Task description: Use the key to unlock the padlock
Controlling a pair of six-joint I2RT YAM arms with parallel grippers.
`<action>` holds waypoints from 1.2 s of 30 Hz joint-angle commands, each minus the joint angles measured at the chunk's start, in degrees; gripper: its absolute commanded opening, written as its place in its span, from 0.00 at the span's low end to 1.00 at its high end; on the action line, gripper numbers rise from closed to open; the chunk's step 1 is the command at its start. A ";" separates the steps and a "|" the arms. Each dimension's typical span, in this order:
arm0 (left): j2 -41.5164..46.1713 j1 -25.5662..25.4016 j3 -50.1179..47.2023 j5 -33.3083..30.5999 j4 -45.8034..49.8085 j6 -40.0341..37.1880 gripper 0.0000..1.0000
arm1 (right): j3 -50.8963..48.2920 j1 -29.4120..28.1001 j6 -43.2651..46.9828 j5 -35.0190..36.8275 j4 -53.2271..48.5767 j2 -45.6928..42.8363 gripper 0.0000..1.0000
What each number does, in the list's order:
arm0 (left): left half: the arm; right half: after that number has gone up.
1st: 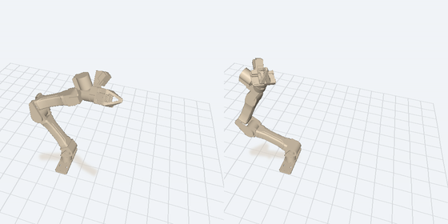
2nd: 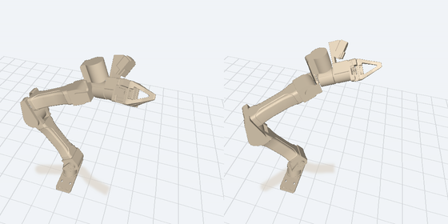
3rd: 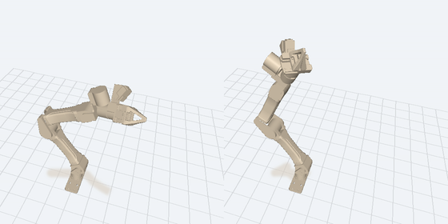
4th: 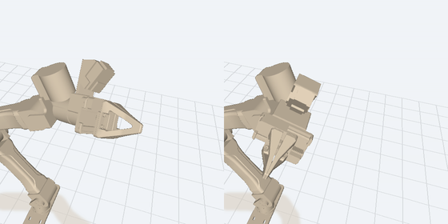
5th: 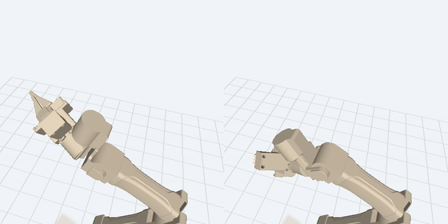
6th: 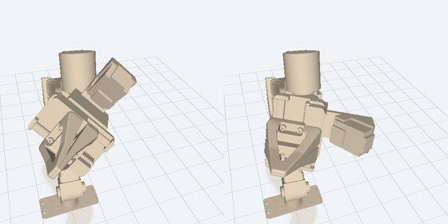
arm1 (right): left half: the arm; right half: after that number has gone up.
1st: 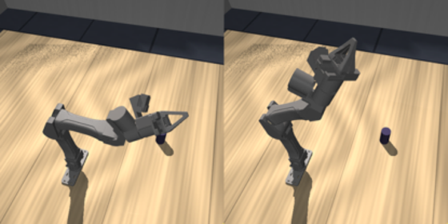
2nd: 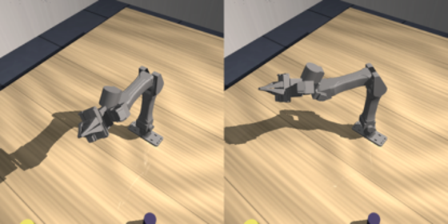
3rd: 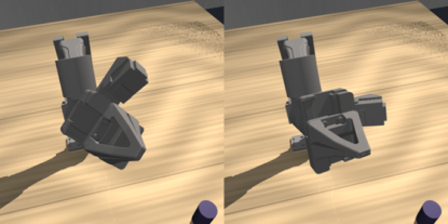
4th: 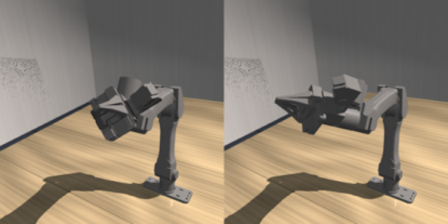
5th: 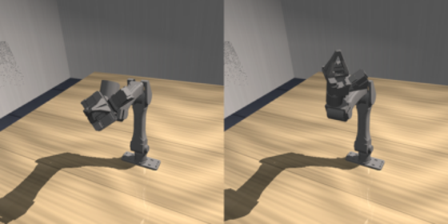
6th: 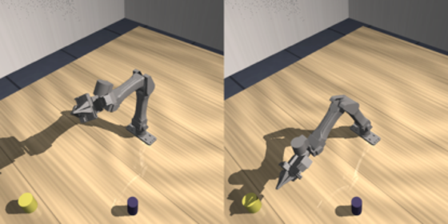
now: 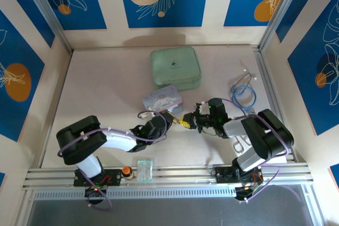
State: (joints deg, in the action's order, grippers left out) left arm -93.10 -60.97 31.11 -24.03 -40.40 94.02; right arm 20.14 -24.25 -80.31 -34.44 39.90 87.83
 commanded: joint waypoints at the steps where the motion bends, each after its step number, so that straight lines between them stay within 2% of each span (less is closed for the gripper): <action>1: -0.14 -1.54 2.90 8.34 -2.77 -0.24 0.14 | 0.83 -2.06 0.69 0.25 0.67 -2.49 0.00; 4: -0.95 -1.31 3.32 9.25 -2.25 -0.07 0.17 | 0.43 -2.60 1.13 0.08 0.21 -2.67 0.00; 8: -1.81 -1.15 3.47 10.04 -2.21 0.07 0.15 | 0.42 -3.30 1.53 0.25 -0.64 -2.91 0.00; 12: -1.82 -1.00 3.60 10.39 -1.76 -0.23 0.21 | 0.59 -3.70 2.71 0.70 -3.02 -3.75 0.00; 18: -1.04 -0.91 3.53 9.94 -0.67 -0.80 0.14 | 0.93 -3.92 3.88 1.13 -5.82 -4.95 0.00; 22: 0.27 -0.75 4.15 10.35 1.54 -2.08 0.14 | 1.43 -4.05 5.21 1.19 -7.58 -4.90 0.00; 23: 0.30 -0.65 4.15 10.60 1.81 -2.02 0.13 | 1.64 -4.13 5.57 1.31 -7.79 -4.99 0.02; 25: 0.56 -0.64 4.13 10.89 1.86 -1.68 0.10 | 2.19 -4.14 6.88 1.17 -8.83 -5.24 0.22; 28: 1.75 -0.29 3.82 10.72 5.39 -1.11 0.04 | 3.60 -3.71 12.09 1.64 -16.15 -8.02 0.40; 33: 4.42 0.32 3.16 9.59 13.24 -1.24 0.02 | 8.27 -3.23 25.16 6.70 -37.03 -14.30 0.51; 36: 5.38 0.72 2.77 9.61 14.35 -1.29 0.01 | 11.99 -2.47 34.06 9.12 -47.61 -15.75 0.57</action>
State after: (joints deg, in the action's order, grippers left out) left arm -90.11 -60.75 32.69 -15.00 -27.38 94.00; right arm 29.67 -27.18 -57.58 -28.18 6.76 73.32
